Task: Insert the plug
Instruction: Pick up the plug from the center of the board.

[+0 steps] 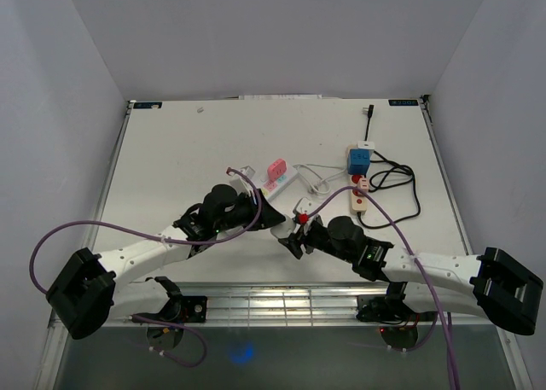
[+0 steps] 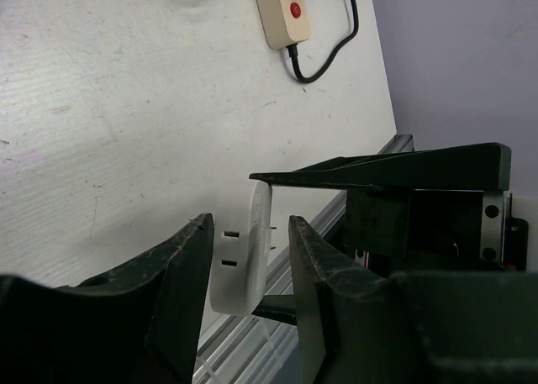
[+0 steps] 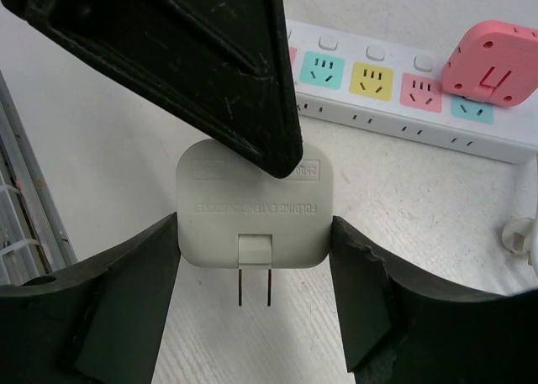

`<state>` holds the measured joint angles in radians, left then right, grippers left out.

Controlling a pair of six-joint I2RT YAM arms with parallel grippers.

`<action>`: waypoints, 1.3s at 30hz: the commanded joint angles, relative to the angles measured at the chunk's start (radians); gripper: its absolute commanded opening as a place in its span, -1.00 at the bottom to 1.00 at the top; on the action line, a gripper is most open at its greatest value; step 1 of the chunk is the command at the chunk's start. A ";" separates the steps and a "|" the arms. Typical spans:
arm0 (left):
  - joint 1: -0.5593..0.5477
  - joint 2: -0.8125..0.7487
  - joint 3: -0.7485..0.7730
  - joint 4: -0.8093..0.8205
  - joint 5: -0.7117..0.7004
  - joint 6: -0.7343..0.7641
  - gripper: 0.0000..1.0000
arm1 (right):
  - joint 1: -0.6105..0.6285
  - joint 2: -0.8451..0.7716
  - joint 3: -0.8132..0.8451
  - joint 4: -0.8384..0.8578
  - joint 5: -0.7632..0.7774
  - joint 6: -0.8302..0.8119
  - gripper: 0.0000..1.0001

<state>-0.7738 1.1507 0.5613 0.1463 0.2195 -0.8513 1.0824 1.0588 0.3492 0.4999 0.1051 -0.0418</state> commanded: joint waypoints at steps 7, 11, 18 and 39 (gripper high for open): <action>0.022 0.007 -0.023 0.058 0.112 0.000 -0.08 | 0.008 -0.022 -0.006 0.072 0.011 -0.009 0.03; 0.028 0.012 -0.032 0.055 0.132 0.003 0.06 | 0.007 -0.036 -0.016 0.081 0.015 -0.007 0.02; 0.037 0.003 -0.046 0.061 0.153 0.008 -0.01 | 0.007 -0.043 -0.023 0.089 0.010 -0.006 0.01; 0.051 -0.002 0.269 -0.412 -0.107 0.308 -1.00 | 0.007 -0.058 -0.010 0.069 0.042 0.060 0.91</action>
<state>-0.7284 1.1831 0.6907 -0.0570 0.2737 -0.6979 1.0832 1.0508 0.3305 0.5228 0.1287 -0.0116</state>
